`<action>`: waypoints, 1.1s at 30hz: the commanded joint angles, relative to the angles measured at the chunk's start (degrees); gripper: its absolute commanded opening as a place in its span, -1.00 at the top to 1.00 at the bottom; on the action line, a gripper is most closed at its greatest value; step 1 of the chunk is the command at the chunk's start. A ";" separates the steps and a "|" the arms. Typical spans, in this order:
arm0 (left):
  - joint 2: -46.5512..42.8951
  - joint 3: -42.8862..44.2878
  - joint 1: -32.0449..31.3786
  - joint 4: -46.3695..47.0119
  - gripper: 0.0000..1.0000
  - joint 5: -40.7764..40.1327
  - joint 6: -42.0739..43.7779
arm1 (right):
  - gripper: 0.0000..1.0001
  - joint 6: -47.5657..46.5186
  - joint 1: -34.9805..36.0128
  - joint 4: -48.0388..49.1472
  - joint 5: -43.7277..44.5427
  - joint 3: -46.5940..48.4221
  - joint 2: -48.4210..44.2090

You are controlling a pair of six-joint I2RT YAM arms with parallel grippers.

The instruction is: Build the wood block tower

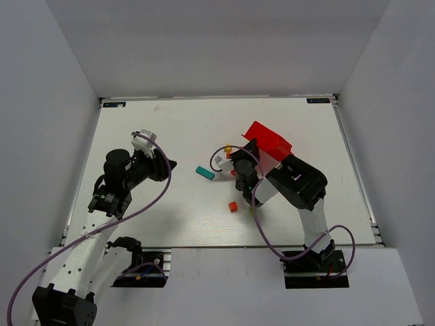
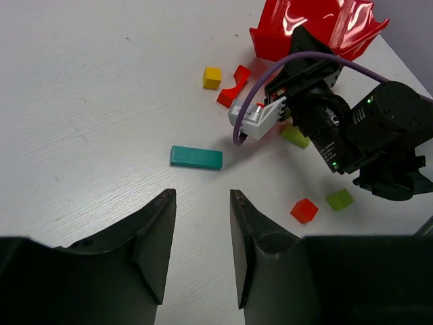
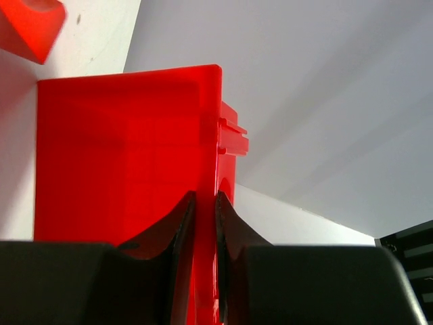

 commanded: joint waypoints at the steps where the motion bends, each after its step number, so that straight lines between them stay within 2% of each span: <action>1: -0.48 -0.55 -0.26 0.28 0.04 0.97 0.12 | 1.00 -0.24 -0.47 33.63 -0.07 2.87 -4.41; 4: 0.04 -0.55 -0.26 0.28 0.04 0.97 0.12 | 1.00 2.20 -2.04 33.37 0.81 4.54 -7.39; 5: 0.05 -0.55 -0.26 0.28 0.04 0.97 0.12 | 1.00 3.27 -2.66 29.88 1.86 4.81 -9.31; 7: 0.66 -0.55 -0.26 0.28 0.04 0.97 0.12 | 1.00 13.50 -5.38 23.64 2.83 5.60 -11.52; 8: 1.18 -0.55 -0.26 0.28 0.02 0.97 0.12 | 1.00 17.04 -6.26 19.69 4.40 6.21 -16.06; 9: 1.80 -0.55 -0.26 0.28 0.01 0.97 0.64 | 1.00 27.08 -8.36 2.51 4.68 6.74 -17.67; 10: 1.80 0.06 -0.26 0.28 -0.01 0.44 0.64 | 1.00 32.58 -10.47 -4.62 4.24 9.36 -19.34; 11: 2.33 0.07 -0.26 -0.24 -0.01 0.44 0.64 | 1.00 50.91 -13.19 -28.71 2.85 11.04 -23.96; 12: 2.33 0.68 -0.26 -0.24 -0.03 0.44 0.64 | 1.00 57.96 -14.35 -37.82 -0.47 13.14 -24.97; 13: 3.55 1.20 -0.26 -0.24 -0.03 0.44 0.64 | 1.00 64.65 -18.88 -55.93 -3.12 21.78 -26.37; 14: 4.26 1.21 -0.26 -0.24 -0.03 0.44 0.64 | 1.00 80.90 -20.49 -63.42 -6.10 24.56 -26.30; 15: 5.05 1.99 -0.26 -0.24 -0.03 0.44 1.17 | 1.00 83.93 -21.90 -72.28 -13.70 26.68 -26.12; 20: 10.06 4.19 -0.26 -2.18 -0.06 -0.09 1.17 | 1.00 93.70 -27.45 -83.61 -23.26 30.56 -23.32; 24: 13.57 5.60 -1.31 -3.41 -0.17 -1.23 1.17 | 1.00 102.65 -32.88 -91.25 -36.41 34.77 -20.32; 27: 14.72 7.10 -1.83 -3.94 -0.20 -1.76 1.17 | 1.00 106.44 -37.18 -95.13 -43.91 37.15 -18.13; 28: 15.33 7.71 -1.84 -3.94 -0.22 -1.76 1.17 | 1.00 108.03 -38.17 -95.91 -48.97 37.42 -16.64; 33: 15.34 7.71 -2.89 -3.94 -0.25 -1.76 1.17 | 1.00 109.10 -43.53 -98.73 -55.34 39.62 -13.91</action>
